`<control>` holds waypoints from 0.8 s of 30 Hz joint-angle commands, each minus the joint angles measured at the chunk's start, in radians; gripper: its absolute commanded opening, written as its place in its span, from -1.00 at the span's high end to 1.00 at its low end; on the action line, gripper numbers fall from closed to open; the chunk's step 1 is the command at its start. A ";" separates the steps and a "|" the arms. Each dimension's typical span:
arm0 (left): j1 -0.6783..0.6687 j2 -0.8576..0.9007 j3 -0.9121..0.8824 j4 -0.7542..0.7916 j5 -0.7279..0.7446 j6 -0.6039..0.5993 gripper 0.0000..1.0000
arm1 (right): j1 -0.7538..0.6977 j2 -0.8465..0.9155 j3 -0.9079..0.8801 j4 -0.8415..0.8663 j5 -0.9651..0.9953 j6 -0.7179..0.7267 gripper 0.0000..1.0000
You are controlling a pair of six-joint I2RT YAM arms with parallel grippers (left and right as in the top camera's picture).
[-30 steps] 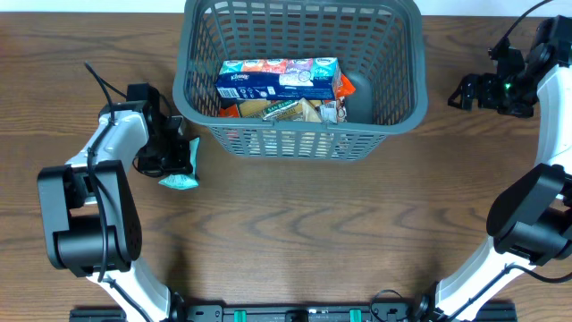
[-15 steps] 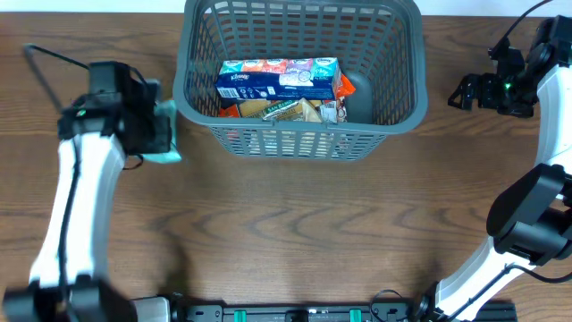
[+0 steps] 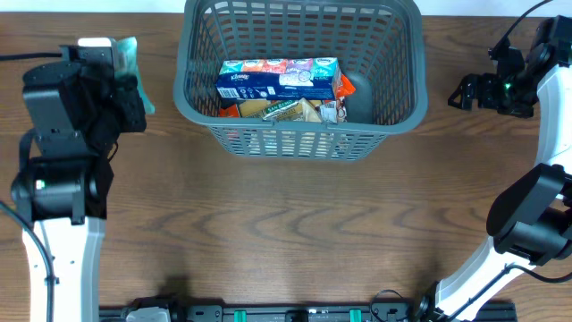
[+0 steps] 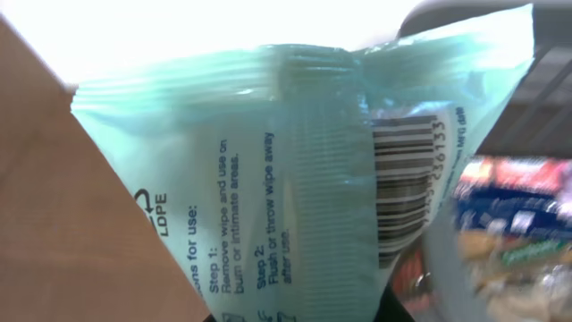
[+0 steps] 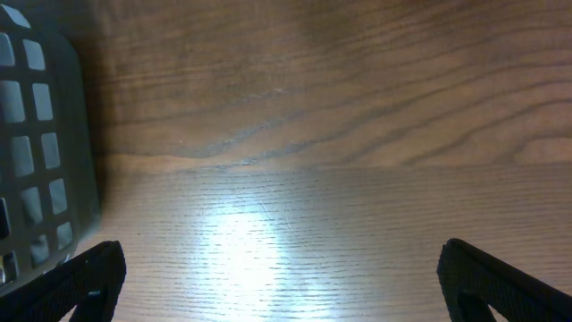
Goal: Pack container
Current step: 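Lift the mint-green pouch with the left gripper over the basket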
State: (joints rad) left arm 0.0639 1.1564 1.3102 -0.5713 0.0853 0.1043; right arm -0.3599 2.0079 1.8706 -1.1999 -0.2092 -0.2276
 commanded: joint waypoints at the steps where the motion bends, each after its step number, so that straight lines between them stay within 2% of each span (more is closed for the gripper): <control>1: -0.069 -0.021 0.033 0.073 -0.001 0.022 0.89 | 0.008 0.005 -0.001 -0.001 -0.008 -0.010 -0.99; 8: -0.271 0.078 0.170 0.147 0.005 0.170 0.89 | 0.008 0.005 -0.001 -0.008 -0.008 -0.010 -0.99; 15: -0.443 0.307 0.341 0.158 0.013 0.323 0.89 | 0.008 0.005 -0.001 -0.009 -0.008 -0.010 -0.98; 18: -0.498 0.406 0.392 0.163 0.077 0.412 0.89 | 0.008 0.005 -0.001 -0.010 -0.008 -0.010 -0.99; 22: -0.559 0.516 0.409 0.213 0.122 0.465 0.89 | 0.008 0.005 -0.001 -0.010 -0.008 -0.010 -0.99; 24: -0.583 0.563 0.409 0.214 0.154 0.562 0.89 | 0.008 0.005 -0.001 -0.009 -0.008 -0.010 -0.99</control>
State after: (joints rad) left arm -0.4931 1.6825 1.6897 -0.3653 0.1776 0.5293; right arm -0.3599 2.0079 1.8706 -1.2079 -0.2092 -0.2276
